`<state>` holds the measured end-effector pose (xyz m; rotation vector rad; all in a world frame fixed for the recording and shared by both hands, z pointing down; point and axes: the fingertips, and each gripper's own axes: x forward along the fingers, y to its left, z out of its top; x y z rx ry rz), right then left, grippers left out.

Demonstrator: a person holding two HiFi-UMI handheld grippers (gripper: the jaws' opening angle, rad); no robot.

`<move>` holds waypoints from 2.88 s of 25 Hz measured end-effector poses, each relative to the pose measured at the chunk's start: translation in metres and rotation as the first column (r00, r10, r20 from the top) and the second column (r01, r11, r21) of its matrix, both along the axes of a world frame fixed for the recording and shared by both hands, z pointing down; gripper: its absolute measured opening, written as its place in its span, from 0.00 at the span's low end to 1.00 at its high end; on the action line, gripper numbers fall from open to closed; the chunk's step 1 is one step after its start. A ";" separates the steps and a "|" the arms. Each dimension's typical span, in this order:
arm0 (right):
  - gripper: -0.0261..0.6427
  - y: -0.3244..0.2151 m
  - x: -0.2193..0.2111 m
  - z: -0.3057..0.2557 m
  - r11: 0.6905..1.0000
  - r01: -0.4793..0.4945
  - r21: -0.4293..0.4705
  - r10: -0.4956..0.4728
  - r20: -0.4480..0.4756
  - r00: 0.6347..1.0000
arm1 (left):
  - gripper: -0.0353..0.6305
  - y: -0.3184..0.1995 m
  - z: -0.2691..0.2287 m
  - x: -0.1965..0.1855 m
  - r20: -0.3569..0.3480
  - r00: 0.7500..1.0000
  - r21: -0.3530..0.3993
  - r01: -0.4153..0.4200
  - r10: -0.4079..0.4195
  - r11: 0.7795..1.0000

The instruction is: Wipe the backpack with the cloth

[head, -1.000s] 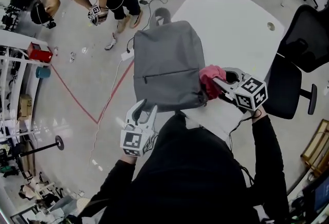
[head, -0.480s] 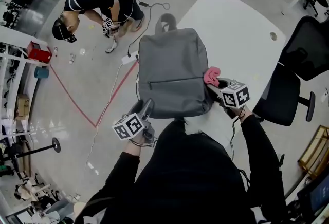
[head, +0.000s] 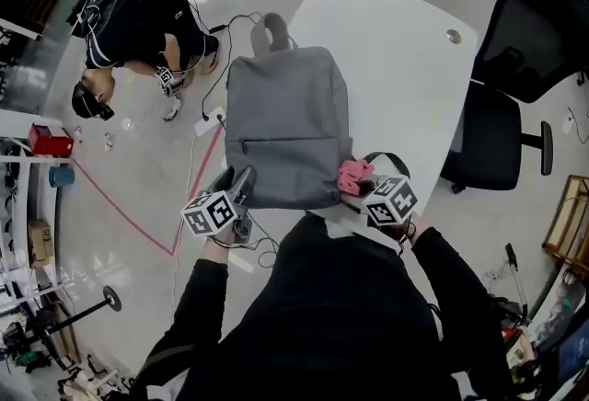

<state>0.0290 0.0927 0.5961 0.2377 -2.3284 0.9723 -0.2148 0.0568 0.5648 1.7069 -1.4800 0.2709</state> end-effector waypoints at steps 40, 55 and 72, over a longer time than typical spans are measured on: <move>0.18 -0.024 0.030 -0.046 0.976 0.145 0.161 -0.160 0.087 0.983 | 0.44 -0.003 -0.072 0.231 0.226 0.916 0.171 -0.373 0.333 0.912; 0.18 0.010 0.057 -0.047 0.950 0.260 0.172 -0.281 0.107 0.954 | 0.44 0.029 -0.080 0.280 0.282 0.907 0.170 -0.369 0.314 0.914; 0.18 -0.157 0.148 -0.038 0.887 -0.431 0.166 0.429 0.048 0.902 | 0.45 -0.092 -0.036 0.292 0.687 0.499 -0.053 -0.692 0.529 0.720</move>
